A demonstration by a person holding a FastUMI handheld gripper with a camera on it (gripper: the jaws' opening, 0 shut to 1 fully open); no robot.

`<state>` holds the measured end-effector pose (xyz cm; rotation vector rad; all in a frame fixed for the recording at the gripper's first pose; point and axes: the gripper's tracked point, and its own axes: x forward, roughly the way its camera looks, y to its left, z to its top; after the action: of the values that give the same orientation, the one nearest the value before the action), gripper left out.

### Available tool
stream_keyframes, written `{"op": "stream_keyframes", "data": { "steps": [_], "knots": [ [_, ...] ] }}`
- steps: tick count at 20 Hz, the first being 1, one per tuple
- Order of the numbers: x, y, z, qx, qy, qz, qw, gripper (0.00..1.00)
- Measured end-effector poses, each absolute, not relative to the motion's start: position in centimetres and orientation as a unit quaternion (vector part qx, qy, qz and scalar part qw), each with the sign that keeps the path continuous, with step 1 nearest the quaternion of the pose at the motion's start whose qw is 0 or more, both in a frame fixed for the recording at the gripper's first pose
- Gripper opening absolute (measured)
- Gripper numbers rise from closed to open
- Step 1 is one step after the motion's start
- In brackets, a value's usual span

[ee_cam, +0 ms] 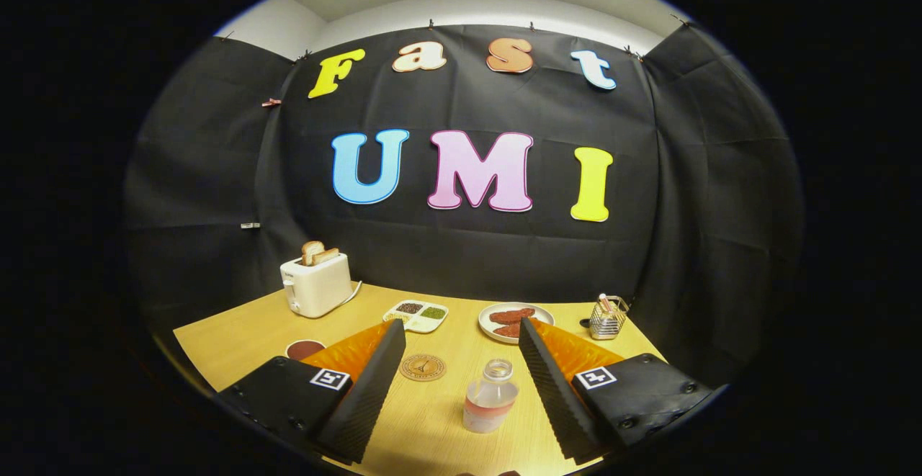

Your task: Take the bottle from table, then pour the juice into the cup, finally place the bottle on the coaster

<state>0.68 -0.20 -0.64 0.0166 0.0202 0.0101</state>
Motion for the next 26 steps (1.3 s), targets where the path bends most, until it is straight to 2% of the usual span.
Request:
{"op": "stream_keyframes", "data": {
  "steps": [26],
  "knots": [
    [6.4,-3.4,-11.2,0.04,0.07,-0.02,0.997,0.98]
  ]
}}
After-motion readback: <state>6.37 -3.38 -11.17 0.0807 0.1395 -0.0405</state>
